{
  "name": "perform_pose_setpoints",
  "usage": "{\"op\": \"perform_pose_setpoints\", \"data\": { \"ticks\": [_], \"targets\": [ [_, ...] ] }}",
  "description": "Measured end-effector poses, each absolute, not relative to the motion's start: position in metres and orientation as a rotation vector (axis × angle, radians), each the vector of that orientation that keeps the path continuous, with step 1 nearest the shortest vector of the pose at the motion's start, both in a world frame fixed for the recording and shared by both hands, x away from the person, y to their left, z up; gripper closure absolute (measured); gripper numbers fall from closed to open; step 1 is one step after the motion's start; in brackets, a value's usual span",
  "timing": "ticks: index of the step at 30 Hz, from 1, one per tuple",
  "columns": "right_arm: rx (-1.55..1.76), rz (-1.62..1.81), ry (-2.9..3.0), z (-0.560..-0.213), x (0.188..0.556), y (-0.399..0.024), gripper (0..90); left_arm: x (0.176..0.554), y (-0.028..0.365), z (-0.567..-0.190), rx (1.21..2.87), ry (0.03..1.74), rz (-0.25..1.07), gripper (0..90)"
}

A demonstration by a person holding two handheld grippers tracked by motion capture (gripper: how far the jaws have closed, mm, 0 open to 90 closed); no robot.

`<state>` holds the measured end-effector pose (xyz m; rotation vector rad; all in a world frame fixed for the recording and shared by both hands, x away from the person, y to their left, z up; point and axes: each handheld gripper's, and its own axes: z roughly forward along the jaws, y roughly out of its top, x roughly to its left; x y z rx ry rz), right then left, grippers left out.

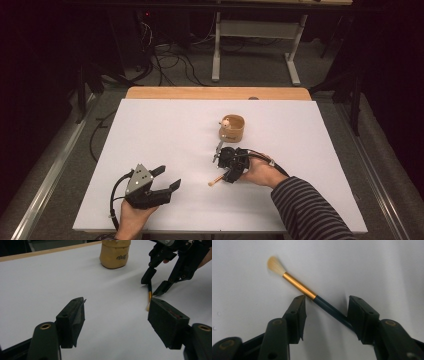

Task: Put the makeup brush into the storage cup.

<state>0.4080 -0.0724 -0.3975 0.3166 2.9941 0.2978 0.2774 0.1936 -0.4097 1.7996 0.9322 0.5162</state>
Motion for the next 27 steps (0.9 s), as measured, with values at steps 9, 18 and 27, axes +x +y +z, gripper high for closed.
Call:
{"op": "perform_pose_setpoints", "data": {
  "ticks": [9,18,27],
  "targets": [
    [0.324,0.282,3.034,-0.3967,0.4088,-0.0713,65.3,0.2769,0.1932,-0.4097,1.801,0.926,0.518,29.8],
    [0.325,0.263,3.042,-0.3966,0.4113,-0.0709,77.4,0.2764,0.1945,-0.4092,1.804,0.926,0.52,29.7],
    [0.345,0.227,3.051,-0.3959,0.4115,-0.0702,84.3,0.2763,0.1944,-0.4093,1.8,0.93,0.52,29.6]
  ]
}}
